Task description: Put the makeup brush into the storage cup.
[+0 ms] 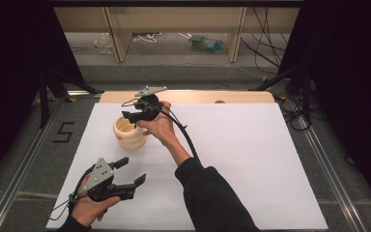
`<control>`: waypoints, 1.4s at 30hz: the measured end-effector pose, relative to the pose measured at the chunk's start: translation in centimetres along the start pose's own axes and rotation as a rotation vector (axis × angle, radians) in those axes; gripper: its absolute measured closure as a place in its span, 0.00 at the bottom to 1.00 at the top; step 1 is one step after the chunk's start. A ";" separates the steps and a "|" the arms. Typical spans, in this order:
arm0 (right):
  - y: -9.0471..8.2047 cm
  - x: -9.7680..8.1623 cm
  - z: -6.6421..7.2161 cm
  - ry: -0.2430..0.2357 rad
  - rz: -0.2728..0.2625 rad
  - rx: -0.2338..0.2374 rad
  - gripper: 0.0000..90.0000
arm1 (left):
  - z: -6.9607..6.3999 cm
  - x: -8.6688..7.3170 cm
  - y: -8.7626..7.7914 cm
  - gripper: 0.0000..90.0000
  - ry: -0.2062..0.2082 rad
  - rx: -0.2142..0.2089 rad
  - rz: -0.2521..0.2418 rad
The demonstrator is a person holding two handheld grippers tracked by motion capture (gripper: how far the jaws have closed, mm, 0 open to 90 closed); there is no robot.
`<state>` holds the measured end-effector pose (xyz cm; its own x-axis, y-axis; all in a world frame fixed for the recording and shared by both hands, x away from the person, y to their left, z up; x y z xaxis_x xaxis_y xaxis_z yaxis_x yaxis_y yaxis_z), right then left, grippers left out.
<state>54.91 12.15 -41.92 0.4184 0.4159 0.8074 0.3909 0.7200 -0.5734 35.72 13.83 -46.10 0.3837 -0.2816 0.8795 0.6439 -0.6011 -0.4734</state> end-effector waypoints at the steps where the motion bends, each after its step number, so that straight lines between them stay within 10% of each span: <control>1: -0.2 0.0 -0.1 0.017 0.004 0.009 0.42 | 0.0 0.0 0.0 0.21 -0.003 0.000 -0.001; 42: -9.6 -1.6 -0.7 -0.045 -0.055 -0.031 0.29 | 0.4 0.0 -0.1 0.21 0.001 0.019 -0.002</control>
<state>50.99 4.16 -37.81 0.3589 0.4014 0.8427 0.4373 0.7253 -0.5317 35.94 14.19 -46.08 0.3822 -0.2811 0.8803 0.6570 -0.5872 -0.4728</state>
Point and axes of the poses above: each handheld gripper's, and its own axes: y roughly forward along the jaws, x roughly out of its top, z roughly to its left, the point moved 9 cm from there along y, roughly forward along the jaws, and after that the axes turned 10 degrees about z, right-handed, at the moved point
